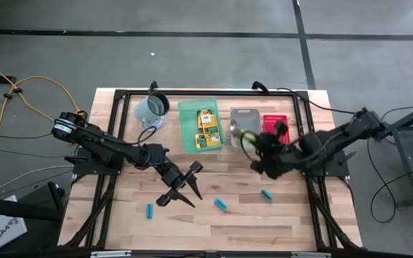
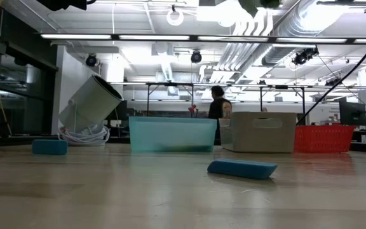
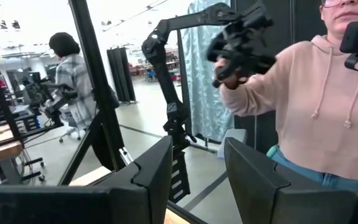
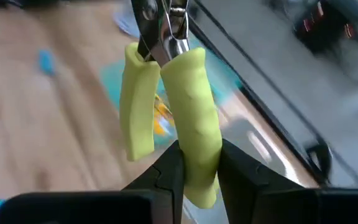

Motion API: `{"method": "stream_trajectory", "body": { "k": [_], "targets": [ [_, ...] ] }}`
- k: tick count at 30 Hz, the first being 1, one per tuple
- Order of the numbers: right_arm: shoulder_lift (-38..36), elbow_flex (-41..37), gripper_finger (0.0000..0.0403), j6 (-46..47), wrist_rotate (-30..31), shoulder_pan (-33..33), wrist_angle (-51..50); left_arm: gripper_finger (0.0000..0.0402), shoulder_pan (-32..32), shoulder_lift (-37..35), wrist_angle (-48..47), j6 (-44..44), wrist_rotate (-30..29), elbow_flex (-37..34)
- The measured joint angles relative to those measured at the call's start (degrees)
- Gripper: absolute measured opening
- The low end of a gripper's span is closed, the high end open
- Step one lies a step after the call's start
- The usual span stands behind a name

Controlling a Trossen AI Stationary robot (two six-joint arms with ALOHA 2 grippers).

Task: Pick & Place School Supplies
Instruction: Put the green puncher into the gray bin

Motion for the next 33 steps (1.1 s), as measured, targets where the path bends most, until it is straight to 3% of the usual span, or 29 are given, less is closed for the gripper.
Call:
{"method": "stream_trajectory", "body": {
  "k": [5,9,17,24,27,33],
  "targets": [
    [-0.4,-1.2,0.0068,0.9,-5.9,-9.5,-3.4,0.0143,-1.1,0.0,0.0,0.0,0.0,0.0],
    [-0.3,-5.0,0.0068,-4.4,-12.3,-17.1,1.1,0.0143,-2.0,0.0,-0.1,0.0,0.0,0.0],
    [-0.3,-11.8,0.0068,-8.8,-30.4,-33.0,9.9,0.0143,-3.5,0.0,-1.6,0.1,-0.2,0.0],
    [-0.3,-18.6,0.0068,-8.6,-46.0,-41.5,17.7,0.0143,-4.8,0.0,-3.1,2.7,-0.4,0.0],
    [-0.3,-21.2,0.0069,-7.5,-48.8,-42.8,20.0,0.0143,-5.0,0.0,-3.1,2.7,-0.4,0.0],
    [-0.3,-23.3,0.0069,-5.4,-48.8,-43.9,20.0,0.0143,-5.0,0.0,-3.1,2.7,-0.4,0.0]
  ]
}}
